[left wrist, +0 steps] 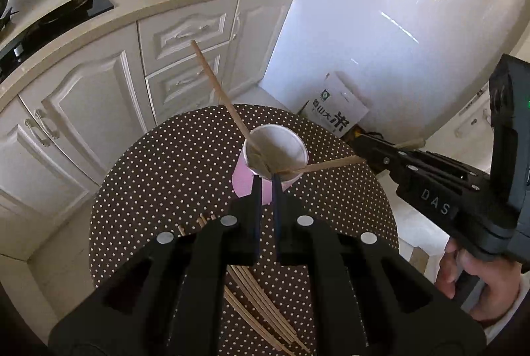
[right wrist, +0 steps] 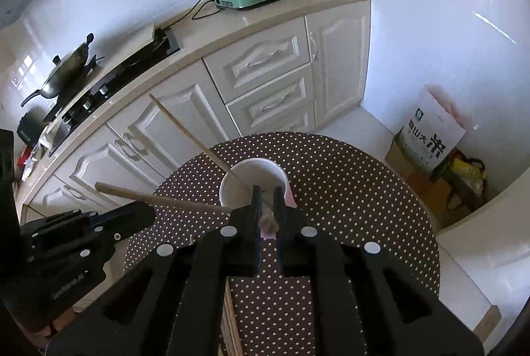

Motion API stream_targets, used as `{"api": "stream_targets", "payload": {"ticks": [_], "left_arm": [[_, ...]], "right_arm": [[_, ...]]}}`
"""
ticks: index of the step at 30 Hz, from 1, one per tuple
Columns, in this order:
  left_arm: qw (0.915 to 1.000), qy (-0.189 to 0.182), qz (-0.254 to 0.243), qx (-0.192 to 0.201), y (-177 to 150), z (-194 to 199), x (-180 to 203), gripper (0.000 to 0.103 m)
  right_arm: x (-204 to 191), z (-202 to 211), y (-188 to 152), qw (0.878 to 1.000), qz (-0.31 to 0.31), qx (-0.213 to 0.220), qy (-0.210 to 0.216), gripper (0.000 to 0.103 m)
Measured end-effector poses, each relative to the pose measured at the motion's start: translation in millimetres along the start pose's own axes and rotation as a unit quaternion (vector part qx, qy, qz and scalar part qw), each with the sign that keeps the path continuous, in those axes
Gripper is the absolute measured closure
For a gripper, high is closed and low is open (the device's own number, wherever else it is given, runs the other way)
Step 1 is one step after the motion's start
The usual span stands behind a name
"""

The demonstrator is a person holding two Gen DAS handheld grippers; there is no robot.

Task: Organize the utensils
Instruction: 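Move both grippers back over the remaining sticks on the table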

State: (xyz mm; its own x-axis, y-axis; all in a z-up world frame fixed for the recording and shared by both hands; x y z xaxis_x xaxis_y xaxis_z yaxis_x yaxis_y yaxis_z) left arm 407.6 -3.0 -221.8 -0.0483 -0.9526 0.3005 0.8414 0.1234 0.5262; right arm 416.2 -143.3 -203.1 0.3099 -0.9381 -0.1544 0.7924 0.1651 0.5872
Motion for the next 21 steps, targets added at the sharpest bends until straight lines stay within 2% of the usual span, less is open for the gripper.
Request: {"api": "stream_targets", "payload": {"ticks": [5,6,7,8,11,14,21], "left_arm": [[1.0000,0.004,0.009,-0.003,-3.8,6.4,-2.7,0.077],[0.9999,0.003,0.010,-0.001,-5.0,8.6,-3.6,0.071],[0.9999,0.002,0.014,0.000,-6.3,10.9,-4.4,0.059],[0.9998,-0.001,0.019,0.004,-7.5,13.9,-5.5,0.053],[0.9996,-0.006,0.024,0.012,-10.6,22.1,-8.0,0.053],[0.9996,-0.003,0.024,0.011,-15.8,27.5,-13.2,0.052],[0.9983,0.027,0.051,-0.012,-42.3,27.3,-45.1,0.051]], "right_arm": [[-3.1,7.7,-3.7,1.000,-0.009,0.004,0.002,0.093],[-3.6,10.8,-4.1,1.000,-0.010,0.007,0.001,0.092],[-3.1,12.9,-4.5,1.000,-0.010,0.009,0.001,0.087],[-3.9,17.1,-4.9,1.000,-0.011,0.014,-0.001,0.083],[-4.7,26.5,-6.6,1.000,-0.013,0.024,-0.004,0.077],[-4.0,36.7,-9.1,0.999,-0.018,0.033,-0.005,0.074],[0.4,53.1,-29.0,0.999,-0.030,0.036,-0.004,0.071]]}}
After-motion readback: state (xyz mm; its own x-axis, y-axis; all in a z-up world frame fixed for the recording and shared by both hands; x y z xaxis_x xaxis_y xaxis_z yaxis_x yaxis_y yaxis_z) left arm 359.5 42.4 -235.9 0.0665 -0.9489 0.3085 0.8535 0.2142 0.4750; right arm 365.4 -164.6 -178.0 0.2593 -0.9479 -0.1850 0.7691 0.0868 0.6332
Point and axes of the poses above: each gripper's, at about its wrist camera, not at the fingertips, and z roughly against the way its jaws point, x to its right, y to its top, the point moved 3 cm from there along -z, roughly the way its jaws point, and after that the axes turned 3 degrees about z, right-handed, at the moved point
